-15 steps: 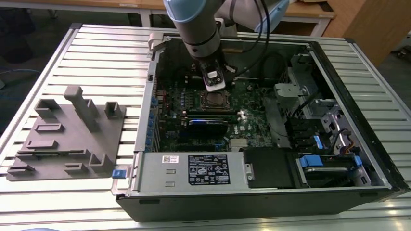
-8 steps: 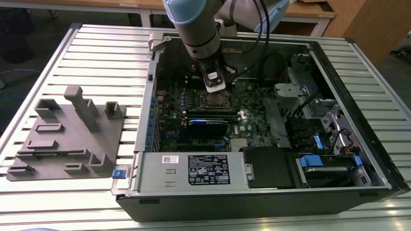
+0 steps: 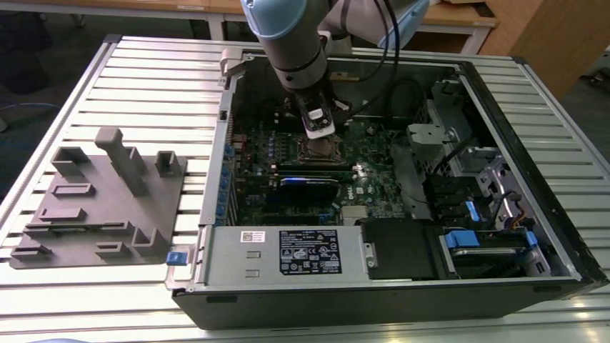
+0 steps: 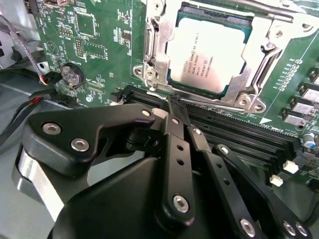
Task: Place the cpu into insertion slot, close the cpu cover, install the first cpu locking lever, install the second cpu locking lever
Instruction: 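Install the first cpu locking lever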
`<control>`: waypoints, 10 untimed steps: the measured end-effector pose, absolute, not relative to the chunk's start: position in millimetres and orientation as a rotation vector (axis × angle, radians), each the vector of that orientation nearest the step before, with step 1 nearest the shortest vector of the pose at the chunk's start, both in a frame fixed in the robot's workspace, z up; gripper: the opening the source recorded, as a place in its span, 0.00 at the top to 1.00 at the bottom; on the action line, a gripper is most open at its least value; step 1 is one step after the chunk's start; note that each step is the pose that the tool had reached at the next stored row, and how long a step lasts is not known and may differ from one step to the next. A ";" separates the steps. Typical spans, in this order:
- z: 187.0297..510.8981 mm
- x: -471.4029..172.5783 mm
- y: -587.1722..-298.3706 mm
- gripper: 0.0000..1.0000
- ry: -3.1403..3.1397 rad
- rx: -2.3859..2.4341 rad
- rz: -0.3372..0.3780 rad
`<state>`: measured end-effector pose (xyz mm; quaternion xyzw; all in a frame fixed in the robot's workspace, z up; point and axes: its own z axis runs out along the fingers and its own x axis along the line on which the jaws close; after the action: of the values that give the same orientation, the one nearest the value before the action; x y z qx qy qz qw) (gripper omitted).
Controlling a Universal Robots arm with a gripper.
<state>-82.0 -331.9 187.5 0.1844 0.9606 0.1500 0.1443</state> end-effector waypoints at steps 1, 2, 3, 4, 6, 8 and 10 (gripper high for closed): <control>187.4 -82.0 -331.9 0.89 2.769 0.530 0.430; 187.3 -82.0 -331.9 0.89 2.769 0.529 0.426; 187.3 -82.0 -331.9 0.89 2.769 0.528 0.422; 187.3 -82.0 -331.9 0.89 2.770 0.526 0.418; 187.3 -82.0 -331.9 0.89 2.770 0.524 0.408; 187.2 -82.0 -331.9 0.89 2.771 0.521 0.397; 186.8 -82.0 -332.0 0.89 2.771 0.519 0.392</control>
<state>-82.0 -332.0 186.8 0.1804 0.9630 0.1362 0.1469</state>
